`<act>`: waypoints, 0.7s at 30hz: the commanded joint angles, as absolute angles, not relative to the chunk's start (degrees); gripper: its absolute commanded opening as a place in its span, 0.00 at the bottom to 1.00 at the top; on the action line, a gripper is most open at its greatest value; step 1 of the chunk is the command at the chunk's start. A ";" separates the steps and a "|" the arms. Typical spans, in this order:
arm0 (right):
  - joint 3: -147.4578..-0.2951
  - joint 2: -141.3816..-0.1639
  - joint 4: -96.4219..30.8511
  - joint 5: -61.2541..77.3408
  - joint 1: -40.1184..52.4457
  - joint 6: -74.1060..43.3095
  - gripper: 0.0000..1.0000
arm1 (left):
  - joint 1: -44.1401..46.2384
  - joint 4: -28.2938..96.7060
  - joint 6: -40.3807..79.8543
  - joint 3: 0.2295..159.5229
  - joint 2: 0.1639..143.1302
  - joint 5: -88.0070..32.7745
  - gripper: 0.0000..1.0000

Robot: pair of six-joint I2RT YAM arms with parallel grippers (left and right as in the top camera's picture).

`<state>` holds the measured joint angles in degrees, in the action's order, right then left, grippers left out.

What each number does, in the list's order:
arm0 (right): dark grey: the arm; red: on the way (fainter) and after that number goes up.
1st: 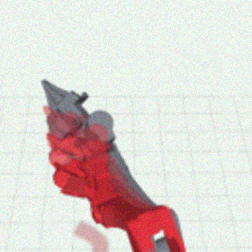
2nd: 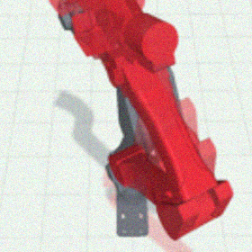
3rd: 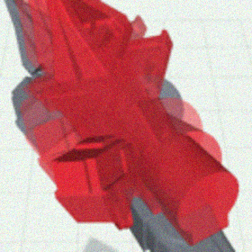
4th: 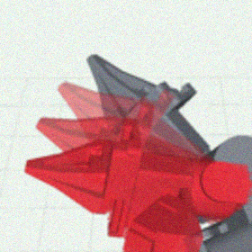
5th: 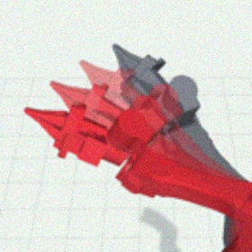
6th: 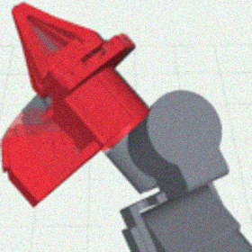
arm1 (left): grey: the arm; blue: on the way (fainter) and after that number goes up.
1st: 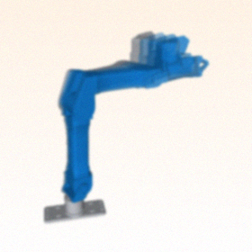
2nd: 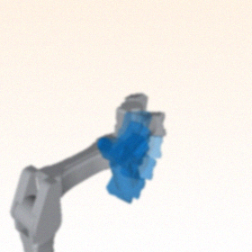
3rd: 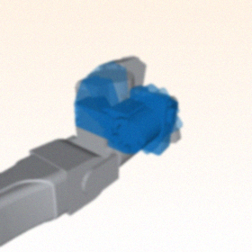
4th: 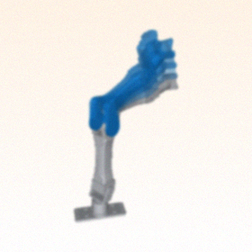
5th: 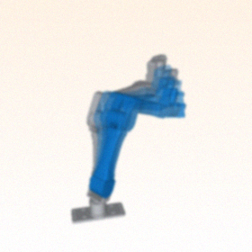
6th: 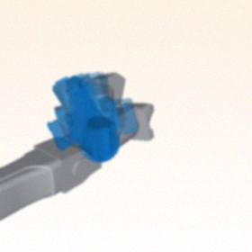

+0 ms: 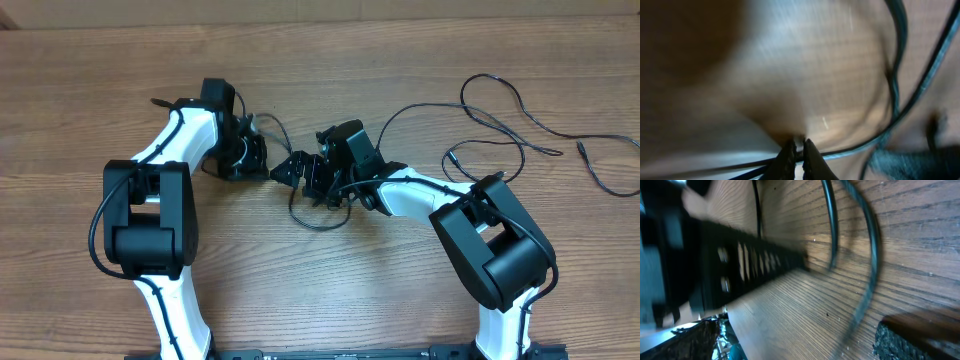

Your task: Untangle cables

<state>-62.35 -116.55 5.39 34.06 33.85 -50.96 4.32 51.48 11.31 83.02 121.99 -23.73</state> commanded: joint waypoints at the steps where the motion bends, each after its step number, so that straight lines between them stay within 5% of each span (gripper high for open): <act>1: -61.45 -119.66 4.40 30.48 34.06 -51.03 1.00 | 4.62 55.99 7.42 80.60 127.31 -31.59 0.10; 12: -61.45 -119.72 4.19 30.04 34.09 -52.84 0.99 | 4.91 59.31 7.46 80.60 127.33 -36.36 0.10; 18: -61.39 -119.72 4.89 30.04 35.53 -53.52 0.66 | 4.95 57.41 7.75 80.60 127.33 -37.56 0.12; 21: -61.39 -119.72 5.34 29.95 35.68 -52.90 0.63 | 5.13 56.95 8.78 80.60 127.33 -37.60 0.12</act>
<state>-62.17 -117.82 5.67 32.16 34.96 -53.52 4.54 57.56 8.80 81.62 125.16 -38.85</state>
